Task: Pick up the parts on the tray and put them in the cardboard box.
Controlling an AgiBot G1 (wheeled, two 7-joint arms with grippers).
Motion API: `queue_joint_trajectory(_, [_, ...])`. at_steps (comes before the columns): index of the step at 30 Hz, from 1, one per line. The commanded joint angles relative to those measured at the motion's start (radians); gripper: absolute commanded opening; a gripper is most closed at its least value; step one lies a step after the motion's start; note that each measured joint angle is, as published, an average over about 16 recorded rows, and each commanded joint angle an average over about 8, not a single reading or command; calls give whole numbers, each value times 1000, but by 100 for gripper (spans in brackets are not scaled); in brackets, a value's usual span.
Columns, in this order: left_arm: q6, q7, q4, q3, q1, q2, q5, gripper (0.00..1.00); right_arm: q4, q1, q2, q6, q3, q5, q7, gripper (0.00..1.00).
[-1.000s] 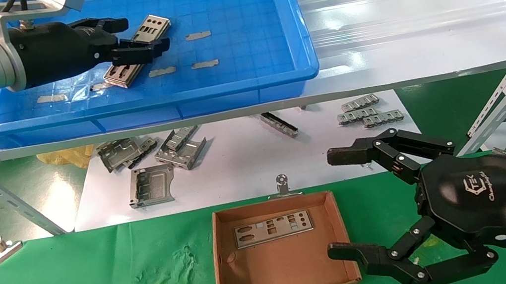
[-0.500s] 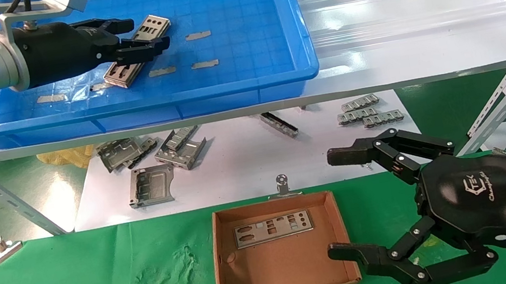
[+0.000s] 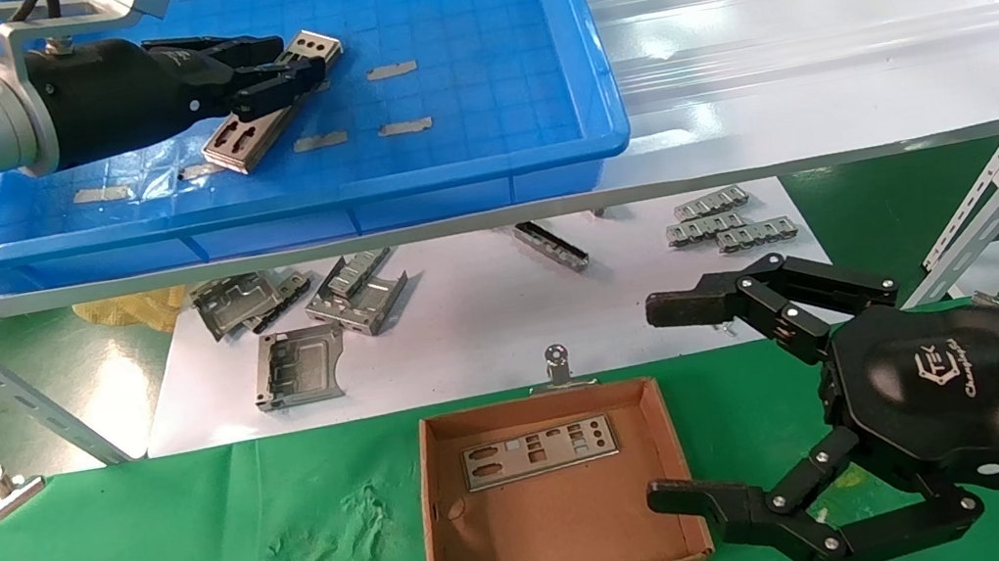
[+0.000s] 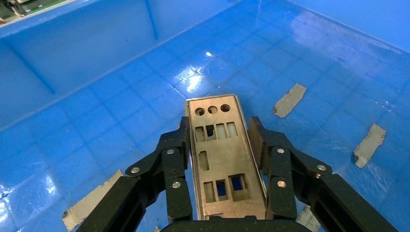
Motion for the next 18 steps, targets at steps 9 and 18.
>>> queue_joint_trajectory(9, [-14, 13, -10, -13, -15, -11, -18, 0, 0, 0, 0, 0, 0, 0, 0, 100])
queue_joint_trajectory(18, [31, 19, -18, -25, -47, -36, -36, 0, 0, 0, 0, 0, 0, 0, 0, 100])
